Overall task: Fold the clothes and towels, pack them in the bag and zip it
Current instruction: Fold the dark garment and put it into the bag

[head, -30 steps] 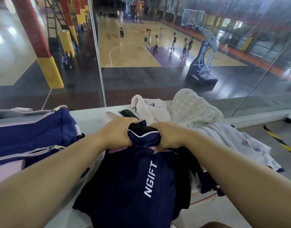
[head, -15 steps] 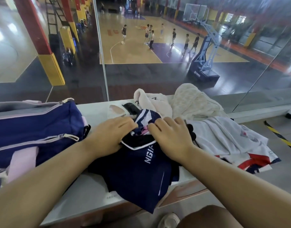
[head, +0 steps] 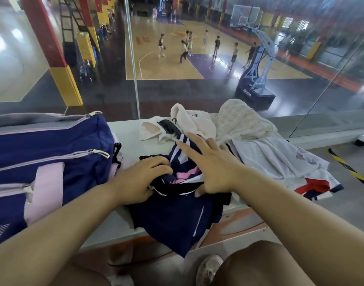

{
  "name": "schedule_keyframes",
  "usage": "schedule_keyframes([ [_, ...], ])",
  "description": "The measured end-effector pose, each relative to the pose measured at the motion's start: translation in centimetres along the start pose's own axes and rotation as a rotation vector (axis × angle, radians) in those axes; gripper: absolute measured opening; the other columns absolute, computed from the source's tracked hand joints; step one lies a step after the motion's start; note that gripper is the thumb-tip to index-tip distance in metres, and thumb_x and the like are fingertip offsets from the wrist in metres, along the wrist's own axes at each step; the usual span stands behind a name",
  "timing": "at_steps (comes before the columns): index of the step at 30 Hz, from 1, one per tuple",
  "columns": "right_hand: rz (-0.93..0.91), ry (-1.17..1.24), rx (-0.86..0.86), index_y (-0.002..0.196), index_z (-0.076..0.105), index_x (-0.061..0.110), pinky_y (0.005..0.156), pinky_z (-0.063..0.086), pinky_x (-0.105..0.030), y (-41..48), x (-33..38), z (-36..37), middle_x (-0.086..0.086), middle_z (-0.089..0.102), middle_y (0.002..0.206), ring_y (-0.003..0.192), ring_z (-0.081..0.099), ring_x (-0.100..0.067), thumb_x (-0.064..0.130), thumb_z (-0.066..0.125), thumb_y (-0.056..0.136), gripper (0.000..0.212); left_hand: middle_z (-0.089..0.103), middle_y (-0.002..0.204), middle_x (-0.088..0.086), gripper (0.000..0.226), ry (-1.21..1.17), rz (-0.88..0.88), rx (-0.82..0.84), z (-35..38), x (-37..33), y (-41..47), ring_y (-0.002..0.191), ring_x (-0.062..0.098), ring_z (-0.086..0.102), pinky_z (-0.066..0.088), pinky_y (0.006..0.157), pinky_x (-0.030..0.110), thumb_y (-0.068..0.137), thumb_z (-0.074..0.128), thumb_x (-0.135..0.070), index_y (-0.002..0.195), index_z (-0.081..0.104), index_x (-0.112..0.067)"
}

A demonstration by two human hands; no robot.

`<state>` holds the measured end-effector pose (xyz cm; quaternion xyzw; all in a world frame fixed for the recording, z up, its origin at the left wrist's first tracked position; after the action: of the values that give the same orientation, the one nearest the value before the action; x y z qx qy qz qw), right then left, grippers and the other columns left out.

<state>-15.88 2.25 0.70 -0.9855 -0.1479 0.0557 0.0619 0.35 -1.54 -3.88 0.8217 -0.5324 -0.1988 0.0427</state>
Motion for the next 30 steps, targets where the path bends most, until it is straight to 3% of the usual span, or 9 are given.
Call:
schedule_keyframes([
  [5, -0.101, -0.127, 0.193, 0.147, -0.018, 0.036, 0.111, -0.007, -0.058, 3.3, 0.4, 0.1, 0.009, 0.000, 0.159, 0.145, -0.012, -0.027, 0.050, 0.084, 0.053, 0.139, 0.060, 0.114, 0.010, 0.066, -0.059, 0.051, -0.011, -0.6, -0.2, 0.7, 0.107, 0.015, 0.047, 0.036, 0.093, 0.022, 0.048, 0.060, 0.014, 0.104, 0.053, -0.020],
  [8, -0.085, -0.205, 0.132, 0.147, 0.016, 0.029, 0.112, 0.009, -0.052, 3.7, 0.4, -0.6, -0.004, 0.031, 0.142, 0.133, 0.019, -0.030, 0.061, 0.080, 0.049, 0.122, 0.052, 0.122, 0.002, 0.061, -0.068, 0.034, -0.029, -1.2, 0.3, 0.7, 0.109, 0.015, 0.049, 0.043, 0.091, 0.025, 0.054, 0.061, 0.010, 0.106, 0.054, -0.022],
  [11, -0.010, -0.260, -0.016, 0.114, 0.056, 0.020, 0.101, 0.026, -0.044, 2.6, -0.3, -1.8, -0.003, 0.047, 0.121, 0.116, 0.033, -0.028, 0.068, 0.070, 0.057, 0.076, 0.035, 0.133, -0.010, 0.060, -0.010, -0.058, -0.046, -2.1, 1.0, 0.4, 0.110, 0.016, 0.053, 0.053, 0.074, 0.033, 0.061, 0.063, 0.000, 0.109, 0.045, -0.032],
  [16, 0.096, -0.231, -0.316, 0.070, 0.066, 0.012, 0.076, 0.042, -0.037, -0.7, 0.1, -0.6, -0.003, 0.064, 0.082, 0.088, 0.058, -0.029, 0.046, 0.075, 0.049, 0.041, 0.022, 0.137, -0.006, 0.059, 0.030, -0.086, -0.048, -2.4, 0.5, 0.4, 0.091, 0.007, 0.055, 0.034, 0.059, 0.012, 0.062, 0.067, -0.002, 0.103, 0.045, -0.038],
  [20, 0.131, -0.108, -0.397, 0.064, 0.062, 0.011, 0.070, 0.050, -0.036, -2.0, 1.8, 1.3, -0.005, 0.064, 0.061, 0.078, 0.064, -0.033, 0.026, 0.080, 0.038, 0.035, 0.052, 0.114, -0.011, 0.051, 0.002, -0.056, 0.062, -1.6, -0.1, -0.4, 0.098, 0.018, 0.057, 0.050, 0.076, 0.031, 0.062, 0.061, -0.011, 0.103, 0.043, -0.036],
  [23, 0.217, -0.037, -0.309, 0.100, 0.062, 0.008, 0.084, 0.047, -0.048, -2.9, 3.2, 2.3, -0.014, 0.067, 0.098, 0.111, 0.053, -0.044, 0.030, 0.074, 0.059, 0.048, 0.058, 0.111, -0.005, 0.047, -0.036, -0.077, 0.132, -0.9, -0.2, -1.8, 0.102, 0.012, 0.050, 0.045, 0.091, 0.031, 0.066, 0.059, -0.031, 0.109, 0.040, -0.036],
  [25, 0.288, 0.101, -0.081, 0.137, 0.036, 0.008, 0.104, 0.027, -0.059, -3.7, 4.2, 3.2, -0.016, 0.037, 0.144, 0.141, 0.010, -0.045, 0.058, 0.055, 0.077, 0.080, 0.053, 0.125, -0.002, 0.059, -0.042, -0.077, 0.195, -0.5, -0.2, -2.8, 0.116, 0.009, 0.043, 0.034, 0.102, 0.022, 0.068, 0.064, -0.049, 0.119, 0.036, -0.035],
  [27, 0.327, 0.157, 0.094, 0.149, 0.004, 0.011, 0.109, 0.006, -0.066, -4.5, 5.3, 4.2, -0.011, 0.001, 0.159, 0.140, -0.021, -0.043, 0.085, 0.038, 0.068, 0.115, 0.040, 0.140, -0.002, 0.083, 0.000, -0.103, 0.280, -0.1, -0.2, -3.5, 0.131, 0.011, 0.031, 0.024, 0.108, 0.021, 0.061, 0.064, -0.071, 0.126, 0.027, -0.036],
  [30, 0.352, 0.079, 0.143, 0.147, -0.013, 0.010, 0.103, -0.003, -0.074, -4.6, 6.4, 5.3, -0.014, -0.018, 0.157, 0.132, -0.032, -0.050, 0.097, 0.039, 0.048, 0.142, 0.019, 0.153, 0.000, 0.105, 0.087, -0.183, 0.349, 1.0, -0.4, -4.1, 0.142, 0.014, 0.009, 0.008, 0.111, 0.021, 0.050, 0.063, -0.079, 0.131, 0.011, -0.037],
])
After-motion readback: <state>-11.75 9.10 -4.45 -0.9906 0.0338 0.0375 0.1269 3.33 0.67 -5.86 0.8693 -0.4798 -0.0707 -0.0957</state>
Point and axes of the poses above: each hand's wrist, its own y-axis towards the middle knuckle, its own z-axis out of the palm, x = y × z, the point moved 5 cm from there along y, towards the middle knuckle
